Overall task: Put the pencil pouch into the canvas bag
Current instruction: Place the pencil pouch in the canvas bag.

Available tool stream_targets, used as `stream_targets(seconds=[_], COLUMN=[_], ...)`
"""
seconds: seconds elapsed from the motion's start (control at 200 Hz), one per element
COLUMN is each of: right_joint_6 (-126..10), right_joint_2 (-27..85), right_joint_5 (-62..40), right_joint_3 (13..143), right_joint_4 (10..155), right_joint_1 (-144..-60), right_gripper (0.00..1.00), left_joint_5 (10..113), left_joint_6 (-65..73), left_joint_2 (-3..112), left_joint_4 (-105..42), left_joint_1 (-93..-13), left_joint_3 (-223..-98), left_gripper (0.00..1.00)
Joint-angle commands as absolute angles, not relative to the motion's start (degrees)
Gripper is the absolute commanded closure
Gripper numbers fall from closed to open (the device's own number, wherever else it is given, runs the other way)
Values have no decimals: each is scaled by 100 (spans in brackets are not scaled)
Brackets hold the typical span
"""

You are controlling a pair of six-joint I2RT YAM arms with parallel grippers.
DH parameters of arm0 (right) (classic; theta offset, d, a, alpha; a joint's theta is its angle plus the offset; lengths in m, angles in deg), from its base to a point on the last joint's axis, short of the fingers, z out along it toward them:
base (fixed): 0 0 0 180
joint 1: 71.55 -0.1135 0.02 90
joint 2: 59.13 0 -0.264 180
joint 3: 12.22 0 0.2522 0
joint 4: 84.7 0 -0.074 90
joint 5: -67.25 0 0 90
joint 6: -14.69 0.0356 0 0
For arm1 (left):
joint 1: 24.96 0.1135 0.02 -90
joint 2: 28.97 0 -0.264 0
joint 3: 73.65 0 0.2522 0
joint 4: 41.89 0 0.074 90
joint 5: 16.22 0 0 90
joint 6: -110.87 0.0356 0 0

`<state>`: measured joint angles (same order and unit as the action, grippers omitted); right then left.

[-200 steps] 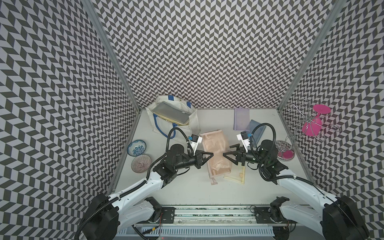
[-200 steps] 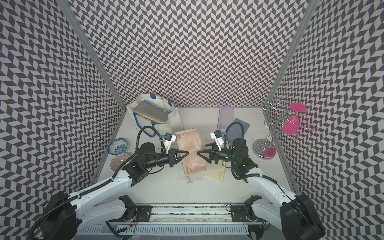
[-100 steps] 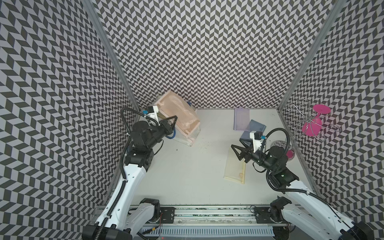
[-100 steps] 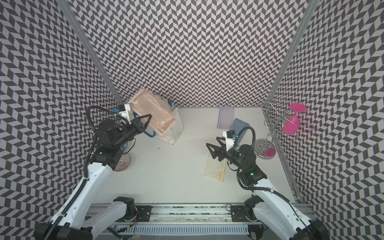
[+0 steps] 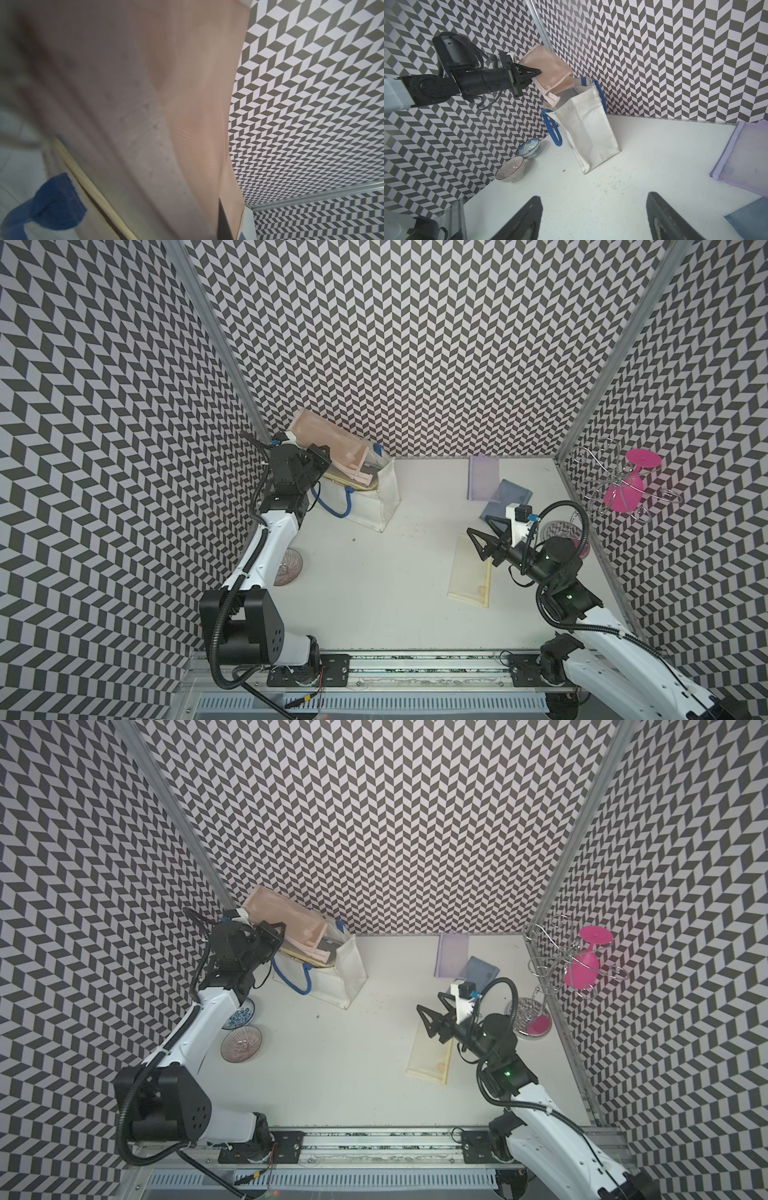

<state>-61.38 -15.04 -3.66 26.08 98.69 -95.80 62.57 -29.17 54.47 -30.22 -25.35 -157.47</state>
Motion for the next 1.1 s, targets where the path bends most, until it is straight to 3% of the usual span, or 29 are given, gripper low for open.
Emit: stream_targets(seconds=[0.0, 0.365, 0.516, 0.686, 0.801, 0.976, 1.091], right_joint_6=[-6169, -6136, -6166, -6138, -6145, -6165, -6178], right_joint_2=[-1617, -1664, -1660, -1766, -1799, -1814, -1847], right_joint_5=[-374, -421, -453, -600, -624, -610, -632], right_joint_3=[2542, 2467, 2486, 2475, 2466, 2475, 2483], right_joint_4=[10254, 10366, 10343, 10315, 10316, 10290, 10272], right_joint_1=[-9603, -9599, -9605, -9600, -9603, -9600, -9603], right_gripper=[21, 21, 21, 21, 21, 21, 21], left_joint_5=[6720, 6991, 7050, 7051, 6956, 6936, 6943], left_joint_6=[-2691, -2280, -1979, -1637, -1514, -1387, -1333], left_joint_2=[5723, 6166, 6115, 6026, 5927, 5591, 5130], left_joint_4=[-3111, -2851, -2499, -1983, -1743, -1537, -1520], left_joint_1=[-2690, -3113, -3080, -2922, -2800, -2708, -2703], left_joint_3=[-15982, -16003, -16093, -16389, -16463, -16404, -16038], left_gripper=[92, 81, 62, 34, 22, 19, 24])
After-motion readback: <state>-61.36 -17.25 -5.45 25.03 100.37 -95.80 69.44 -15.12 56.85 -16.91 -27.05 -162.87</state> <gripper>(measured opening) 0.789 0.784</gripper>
